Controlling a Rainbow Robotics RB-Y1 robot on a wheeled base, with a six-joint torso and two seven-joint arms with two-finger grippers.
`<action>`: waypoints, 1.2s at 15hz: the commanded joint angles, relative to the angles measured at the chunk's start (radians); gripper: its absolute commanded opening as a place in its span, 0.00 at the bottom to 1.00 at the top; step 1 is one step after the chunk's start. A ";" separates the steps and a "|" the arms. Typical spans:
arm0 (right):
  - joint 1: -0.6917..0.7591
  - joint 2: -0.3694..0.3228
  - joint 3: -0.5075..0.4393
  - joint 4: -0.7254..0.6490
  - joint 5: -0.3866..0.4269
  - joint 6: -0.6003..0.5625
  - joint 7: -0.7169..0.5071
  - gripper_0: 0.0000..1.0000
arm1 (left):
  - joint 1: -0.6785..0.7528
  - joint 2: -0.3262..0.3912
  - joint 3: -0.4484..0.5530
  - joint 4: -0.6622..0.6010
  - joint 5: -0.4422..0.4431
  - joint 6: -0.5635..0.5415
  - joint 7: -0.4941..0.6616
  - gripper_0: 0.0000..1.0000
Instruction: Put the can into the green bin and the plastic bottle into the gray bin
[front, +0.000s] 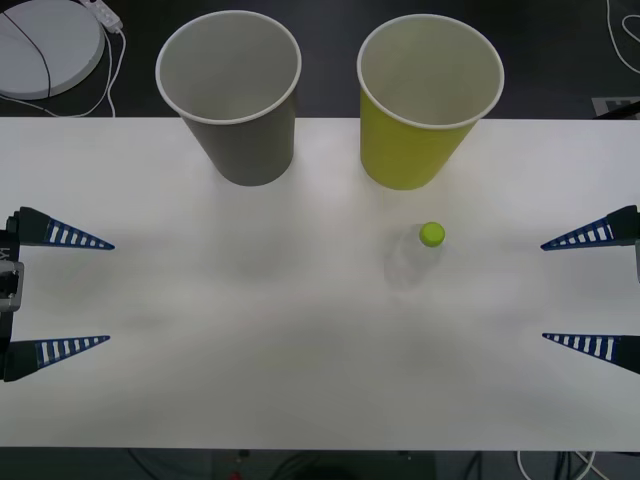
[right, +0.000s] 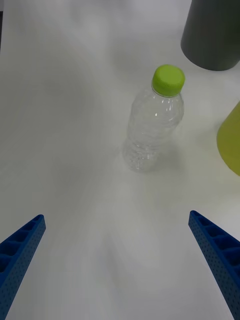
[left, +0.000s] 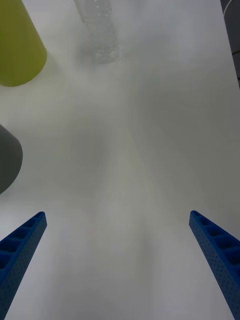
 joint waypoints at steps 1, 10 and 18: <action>0.000 0.000 0.000 0.000 0.000 0.000 0.000 1.00 | 0.000 0.000 0.000 0.000 0.000 0.000 0.000 1.00; 0.051 0.019 0.019 0.007 -0.093 0.067 0.029 1.00 | 0.000 0.000 0.000 0.000 0.000 0.000 0.000 1.00; 0.195 0.041 0.021 0.047 -0.234 0.308 0.156 1.00 | 0.000 0.000 0.000 0.000 0.000 0.000 0.000 1.00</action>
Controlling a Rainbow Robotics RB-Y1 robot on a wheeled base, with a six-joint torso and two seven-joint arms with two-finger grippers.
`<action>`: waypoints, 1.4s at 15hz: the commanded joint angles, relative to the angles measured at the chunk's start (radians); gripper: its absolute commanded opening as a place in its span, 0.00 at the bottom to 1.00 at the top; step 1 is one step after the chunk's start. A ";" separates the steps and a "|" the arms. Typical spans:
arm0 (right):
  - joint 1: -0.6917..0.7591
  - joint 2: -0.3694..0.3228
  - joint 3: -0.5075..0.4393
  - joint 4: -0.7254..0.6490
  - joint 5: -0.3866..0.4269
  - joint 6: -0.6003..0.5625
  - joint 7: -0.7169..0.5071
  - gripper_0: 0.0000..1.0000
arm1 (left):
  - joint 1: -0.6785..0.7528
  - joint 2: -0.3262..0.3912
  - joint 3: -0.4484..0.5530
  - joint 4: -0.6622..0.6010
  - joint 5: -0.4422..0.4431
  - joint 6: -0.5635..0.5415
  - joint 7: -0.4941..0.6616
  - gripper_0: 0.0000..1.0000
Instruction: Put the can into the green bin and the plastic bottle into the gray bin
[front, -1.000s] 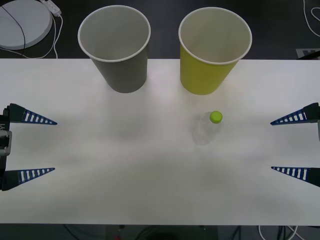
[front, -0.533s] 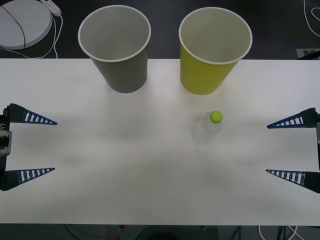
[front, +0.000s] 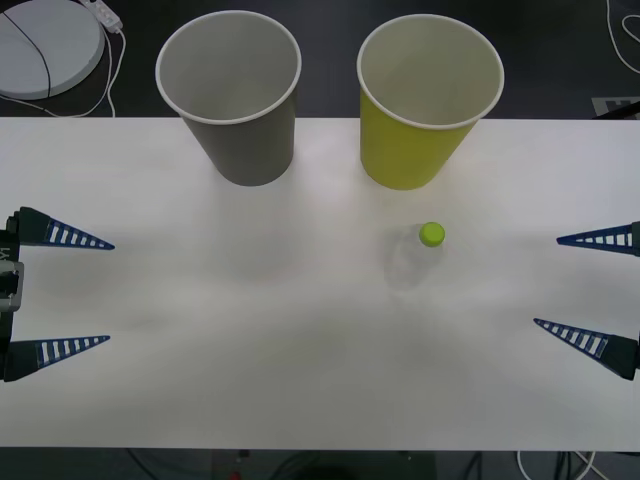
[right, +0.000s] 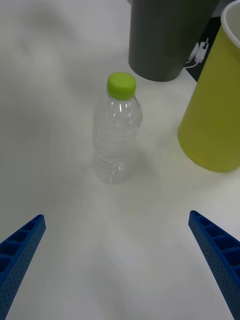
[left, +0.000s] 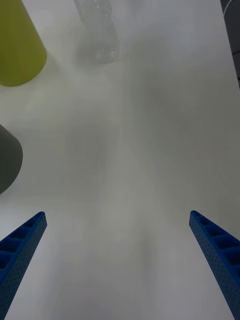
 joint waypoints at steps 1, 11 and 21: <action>0.009 0.038 0.000 0.042 -0.027 0.013 0.003 1.00 | 0.000 0.000 0.000 0.000 0.000 0.000 0.000 1.00; -0.140 0.164 0.175 0.179 -0.055 0.013 0.041 1.00 | 0.000 0.000 0.000 0.000 0.000 0.000 0.000 1.00; -0.250 0.248 0.275 0.234 -0.029 0.044 0.072 1.00 | 0.000 0.000 0.000 0.000 0.000 0.000 0.000 1.00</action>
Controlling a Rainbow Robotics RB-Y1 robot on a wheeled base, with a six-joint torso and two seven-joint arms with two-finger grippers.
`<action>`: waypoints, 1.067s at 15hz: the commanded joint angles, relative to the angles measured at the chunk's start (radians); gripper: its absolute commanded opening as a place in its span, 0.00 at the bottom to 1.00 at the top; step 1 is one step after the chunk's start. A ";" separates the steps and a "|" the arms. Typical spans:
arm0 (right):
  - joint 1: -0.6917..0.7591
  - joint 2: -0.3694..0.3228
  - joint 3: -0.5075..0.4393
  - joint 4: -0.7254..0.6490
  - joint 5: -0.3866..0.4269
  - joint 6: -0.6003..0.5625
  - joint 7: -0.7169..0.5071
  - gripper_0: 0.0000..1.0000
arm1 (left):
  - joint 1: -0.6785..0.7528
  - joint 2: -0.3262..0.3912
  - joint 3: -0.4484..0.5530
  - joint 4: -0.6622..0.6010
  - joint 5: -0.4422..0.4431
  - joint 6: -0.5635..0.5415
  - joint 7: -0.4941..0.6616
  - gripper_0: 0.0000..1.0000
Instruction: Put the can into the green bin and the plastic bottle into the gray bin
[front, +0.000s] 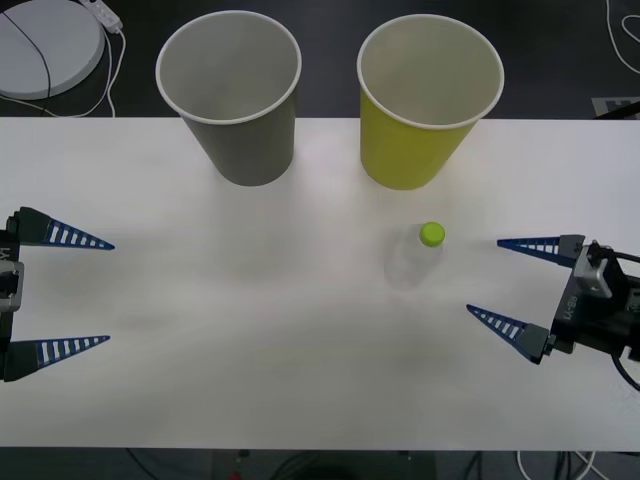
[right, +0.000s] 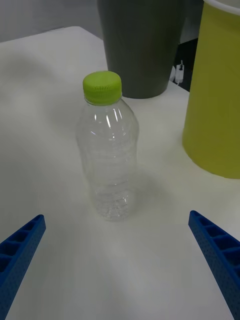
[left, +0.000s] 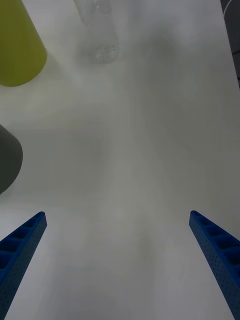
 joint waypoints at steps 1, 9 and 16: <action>-0.051 0.022 0.034 0.042 0.000 0.002 0.009 1.00 | 0.000 0.000 0.000 0.000 0.000 0.000 0.000 1.00; -0.176 0.079 0.144 0.122 0.000 0.008 0.036 1.00 | 0.000 0.000 0.000 0.000 0.000 0.000 0.000 1.00; -0.252 0.123 0.216 0.154 0.000 0.054 0.048 1.00 | 0.000 0.000 0.000 0.000 0.000 0.000 0.000 1.00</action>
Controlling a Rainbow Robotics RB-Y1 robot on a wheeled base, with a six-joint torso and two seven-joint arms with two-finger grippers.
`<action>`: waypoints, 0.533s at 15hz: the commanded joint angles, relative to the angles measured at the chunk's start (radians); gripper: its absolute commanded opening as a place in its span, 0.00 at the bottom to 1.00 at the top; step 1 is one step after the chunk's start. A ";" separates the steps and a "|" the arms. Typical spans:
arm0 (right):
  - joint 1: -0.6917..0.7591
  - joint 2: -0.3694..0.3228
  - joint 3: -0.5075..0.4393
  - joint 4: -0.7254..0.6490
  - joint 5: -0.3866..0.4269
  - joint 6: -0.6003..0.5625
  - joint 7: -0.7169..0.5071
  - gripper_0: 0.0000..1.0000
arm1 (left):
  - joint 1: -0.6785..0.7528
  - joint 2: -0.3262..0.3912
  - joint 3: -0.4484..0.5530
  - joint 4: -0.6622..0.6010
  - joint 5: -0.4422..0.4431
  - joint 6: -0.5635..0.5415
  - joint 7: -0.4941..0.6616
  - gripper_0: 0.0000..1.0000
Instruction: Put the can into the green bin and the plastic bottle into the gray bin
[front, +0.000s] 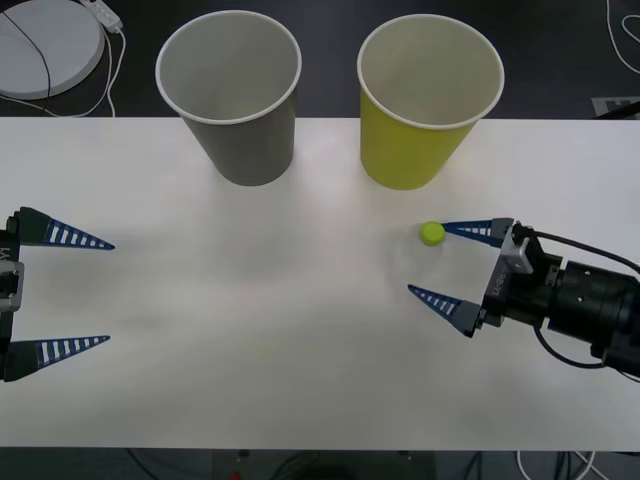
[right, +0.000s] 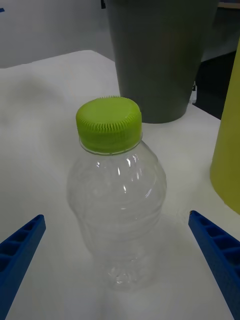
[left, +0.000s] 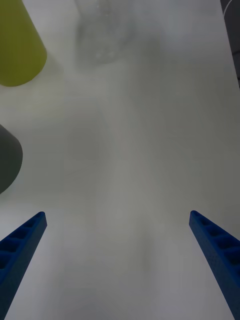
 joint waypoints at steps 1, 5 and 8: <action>-0.025 0.014 0.037 0.001 0.000 0.040 0.002 1.00 | 0.000 0.000 0.000 0.000 0.000 0.000 0.000 1.00; -0.048 0.032 0.068 0.001 0.000 0.074 0.003 1.00 | 0.000 0.000 0.000 0.000 0.000 0.000 0.000 1.00; -0.056 0.038 0.080 0.001 0.000 0.084 0.003 1.00 | 0.000 0.000 0.000 0.000 0.000 0.000 0.000 1.00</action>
